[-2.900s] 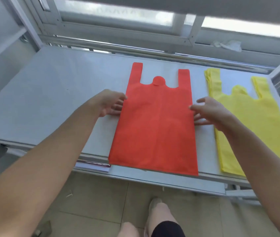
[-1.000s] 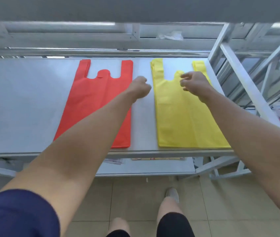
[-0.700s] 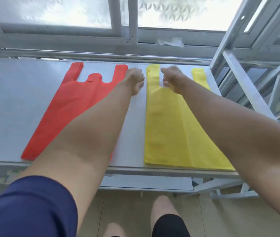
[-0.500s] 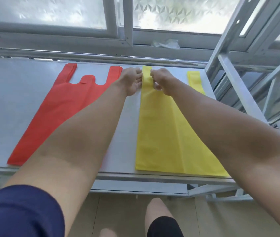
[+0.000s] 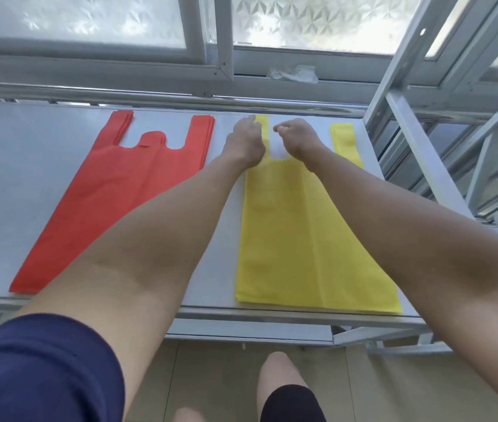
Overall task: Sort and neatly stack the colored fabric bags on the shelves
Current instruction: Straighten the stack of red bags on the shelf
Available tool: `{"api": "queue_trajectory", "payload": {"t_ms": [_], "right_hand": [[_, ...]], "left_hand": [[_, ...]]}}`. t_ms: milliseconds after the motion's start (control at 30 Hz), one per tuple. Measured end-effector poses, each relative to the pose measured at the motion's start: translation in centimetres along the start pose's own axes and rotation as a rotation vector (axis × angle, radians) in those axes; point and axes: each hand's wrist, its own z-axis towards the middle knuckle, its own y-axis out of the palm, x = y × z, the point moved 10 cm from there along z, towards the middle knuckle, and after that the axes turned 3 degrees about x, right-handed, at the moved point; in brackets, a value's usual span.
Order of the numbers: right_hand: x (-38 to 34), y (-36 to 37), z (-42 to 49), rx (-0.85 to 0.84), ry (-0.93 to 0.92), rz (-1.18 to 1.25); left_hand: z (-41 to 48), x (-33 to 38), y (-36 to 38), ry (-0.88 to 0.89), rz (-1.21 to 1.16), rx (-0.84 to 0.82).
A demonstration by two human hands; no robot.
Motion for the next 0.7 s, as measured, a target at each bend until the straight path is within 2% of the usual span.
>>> {"api": "queue_trajectory", "payload": {"t_ms": [133, 200, 267, 367, 500, 700], "right_hand": [[2.4, -5.6, -0.9, 0.197, -0.039, -0.060], [4.2, -8.3, -1.7, 0.344, -0.038, -0.220], [5.6, -9.3, -2.3, 0.390, -0.064, -0.406], [8.1, -8.8, -1.8, 0.283, -0.062, -0.620], [9.6, -7.7, -1.7, 0.133, -0.015, -0.646], [10.6, -6.9, -1.8, 0.098, 0.008, -0.686]], "left_hand": [[-0.2, 1.3, 0.6, 0.032, 0.066, -0.010], [0.1, 1.7, 1.5, 0.055, 0.128, -0.074], [0.1, 1.8, 2.5, 0.039, 0.172, -0.138], [-0.5, 1.5, 3.5, -0.022, 0.170, -0.157], [-1.2, 0.9, 4.5, -0.054, 0.144, -0.171], [-0.8, 0.7, 4.5, -0.045, 0.149, -0.168]]}}
